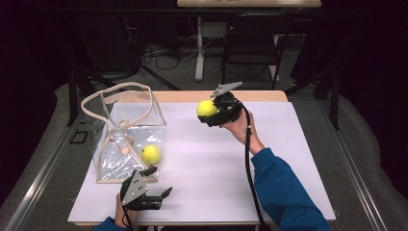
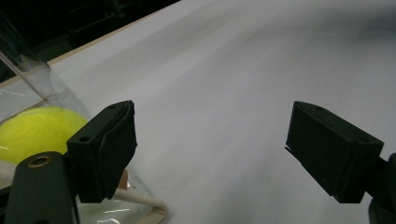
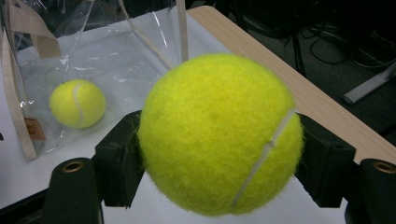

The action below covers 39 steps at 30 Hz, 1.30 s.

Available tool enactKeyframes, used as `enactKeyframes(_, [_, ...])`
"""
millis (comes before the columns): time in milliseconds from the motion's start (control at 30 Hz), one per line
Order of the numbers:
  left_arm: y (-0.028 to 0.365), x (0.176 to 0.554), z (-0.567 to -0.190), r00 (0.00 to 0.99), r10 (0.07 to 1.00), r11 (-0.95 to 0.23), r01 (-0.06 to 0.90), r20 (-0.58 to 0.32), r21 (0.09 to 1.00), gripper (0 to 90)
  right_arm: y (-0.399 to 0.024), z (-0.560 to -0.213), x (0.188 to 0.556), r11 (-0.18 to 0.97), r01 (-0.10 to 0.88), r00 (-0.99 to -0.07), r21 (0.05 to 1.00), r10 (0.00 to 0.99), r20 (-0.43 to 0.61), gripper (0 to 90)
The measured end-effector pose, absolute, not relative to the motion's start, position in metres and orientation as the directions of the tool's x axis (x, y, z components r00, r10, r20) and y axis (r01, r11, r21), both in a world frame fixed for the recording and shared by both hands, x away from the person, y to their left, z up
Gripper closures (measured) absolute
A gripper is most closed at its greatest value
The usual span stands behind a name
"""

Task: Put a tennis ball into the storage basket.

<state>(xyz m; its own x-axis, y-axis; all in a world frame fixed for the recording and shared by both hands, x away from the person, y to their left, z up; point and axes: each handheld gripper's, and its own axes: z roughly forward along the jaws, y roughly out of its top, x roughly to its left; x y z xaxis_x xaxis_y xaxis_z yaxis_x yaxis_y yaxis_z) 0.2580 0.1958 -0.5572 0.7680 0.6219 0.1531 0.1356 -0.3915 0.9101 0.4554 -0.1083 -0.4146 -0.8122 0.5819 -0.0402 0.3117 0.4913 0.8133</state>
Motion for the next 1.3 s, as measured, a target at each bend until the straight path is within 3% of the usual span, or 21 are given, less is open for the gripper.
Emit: enactKeyframes(1300, [0.196, 0.257, -0.557, 0.77, 0.62, -0.393, 0.136, 0.153, 0.91, 15.9, -0.077, -0.4, 0.461, 0.5, 0.267, -0.835, 0.824, 0.546, -0.061, 26.2])
